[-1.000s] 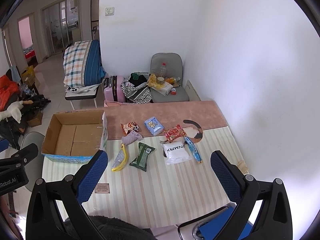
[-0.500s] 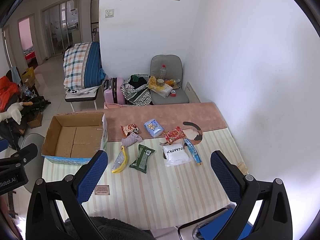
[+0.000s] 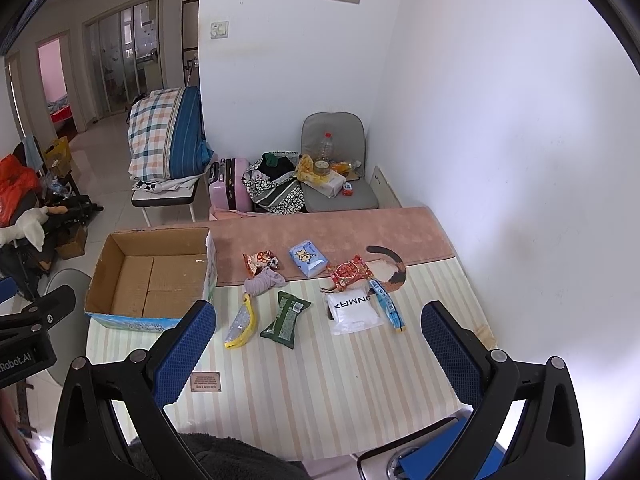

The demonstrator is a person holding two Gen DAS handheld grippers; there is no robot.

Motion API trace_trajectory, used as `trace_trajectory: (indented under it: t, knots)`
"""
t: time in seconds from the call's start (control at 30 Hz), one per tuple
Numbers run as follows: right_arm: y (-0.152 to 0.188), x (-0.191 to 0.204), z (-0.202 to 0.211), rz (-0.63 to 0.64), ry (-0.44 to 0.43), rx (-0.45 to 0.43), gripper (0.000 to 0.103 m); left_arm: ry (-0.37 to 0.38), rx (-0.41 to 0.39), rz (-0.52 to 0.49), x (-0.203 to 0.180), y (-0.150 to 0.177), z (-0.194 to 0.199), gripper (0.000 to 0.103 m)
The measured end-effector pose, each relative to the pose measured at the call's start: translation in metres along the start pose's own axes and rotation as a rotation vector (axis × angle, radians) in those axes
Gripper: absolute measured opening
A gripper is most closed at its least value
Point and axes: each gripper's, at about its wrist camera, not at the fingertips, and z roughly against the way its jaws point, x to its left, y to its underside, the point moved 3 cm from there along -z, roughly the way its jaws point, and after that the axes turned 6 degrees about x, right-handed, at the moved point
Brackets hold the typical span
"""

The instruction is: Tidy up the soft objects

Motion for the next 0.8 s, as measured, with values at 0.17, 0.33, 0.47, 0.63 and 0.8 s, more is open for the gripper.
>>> trace_trajectory:
  t: [0.17, 0.33, 0.47, 0.63, 0.8]
  knots:
    - [0.000, -0.002, 0.002, -0.004, -0.001, -0.006, 0.103, 0.002, 0.000, 0.003, -0.001, 0.000, 0.001, 0.103]
    - [0.000, -0.003, 0.004, -0.006, -0.004, -0.013, 0.103, 0.001, 0.000, 0.004, -0.001, 0.001, 0.001, 0.103]
    - [0.001, -0.002, 0.004, -0.006, -0.007, -0.015, 0.103, 0.002, 0.000, 0.005, 0.000, 0.000, 0.002, 0.103]
    - [0.003, -0.005, 0.001, -0.016, -0.020, -0.010, 0.103, 0.007, 0.007, 0.004, -0.006, -0.003, -0.002, 0.103]
    - [-0.001, -0.032, -0.032, -0.090, -0.026, 0.033, 0.103, 0.002, 0.053, -0.038, -0.027, -0.022, -0.041, 0.103]
